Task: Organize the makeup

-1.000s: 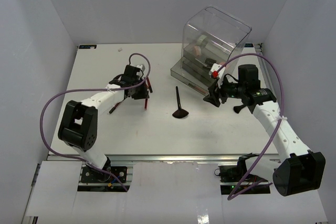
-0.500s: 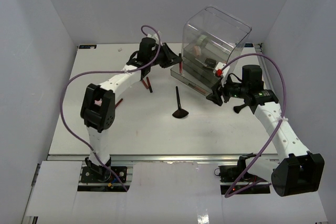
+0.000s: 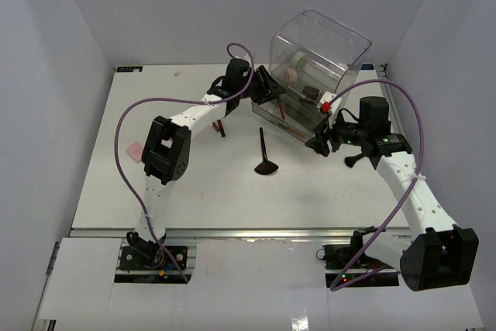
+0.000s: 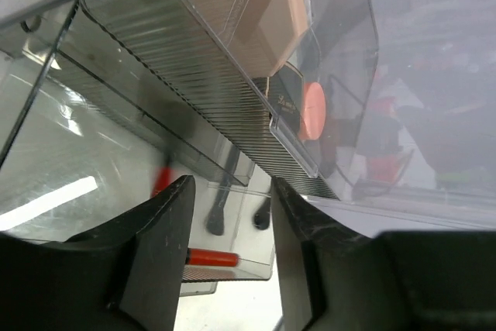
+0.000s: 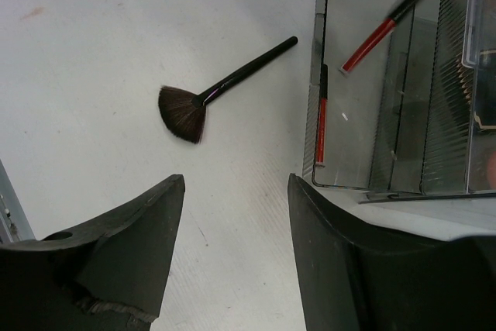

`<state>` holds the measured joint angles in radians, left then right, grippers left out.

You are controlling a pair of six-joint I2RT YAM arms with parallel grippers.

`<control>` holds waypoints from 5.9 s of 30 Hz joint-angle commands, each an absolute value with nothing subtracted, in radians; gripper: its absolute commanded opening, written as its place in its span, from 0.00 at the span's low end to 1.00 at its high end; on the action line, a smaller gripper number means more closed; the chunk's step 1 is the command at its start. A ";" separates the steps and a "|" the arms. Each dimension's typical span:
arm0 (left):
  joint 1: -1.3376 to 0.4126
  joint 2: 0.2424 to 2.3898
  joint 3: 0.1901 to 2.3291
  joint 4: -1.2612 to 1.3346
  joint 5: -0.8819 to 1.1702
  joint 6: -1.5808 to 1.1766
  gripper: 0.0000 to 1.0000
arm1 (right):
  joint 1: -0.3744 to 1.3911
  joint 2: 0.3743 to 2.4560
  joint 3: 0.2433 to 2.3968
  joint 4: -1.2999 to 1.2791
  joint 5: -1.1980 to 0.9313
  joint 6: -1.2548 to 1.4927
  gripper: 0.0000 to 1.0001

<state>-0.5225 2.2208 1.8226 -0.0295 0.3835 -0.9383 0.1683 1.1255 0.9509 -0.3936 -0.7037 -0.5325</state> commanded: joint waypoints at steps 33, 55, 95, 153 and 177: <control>-0.319 0.712 0.691 -0.165 -0.116 -0.172 0.98 | 0.731 2.361 2.231 -0.474 0.002 0.067 0.78; -0.318 0.708 0.692 -0.164 -0.089 -0.176 0.98 | 0.742 2.566 2.278 -0.258 0.120 0.192 0.59; -0.318 0.738 0.690 -0.167 -0.072 -0.178 0.98 | 0.752 2.337 1.885 -0.304 0.076 0.049 0.60; -0.307 0.797 0.680 -0.244 -0.078 -0.295 0.84 | 0.690 2.328 2.106 -0.468 -0.057 0.191 0.68; -0.307 0.761 0.666 -0.238 -0.049 -0.294 0.84 | 0.732 2.461 2.051 -0.405 0.121 0.123 0.30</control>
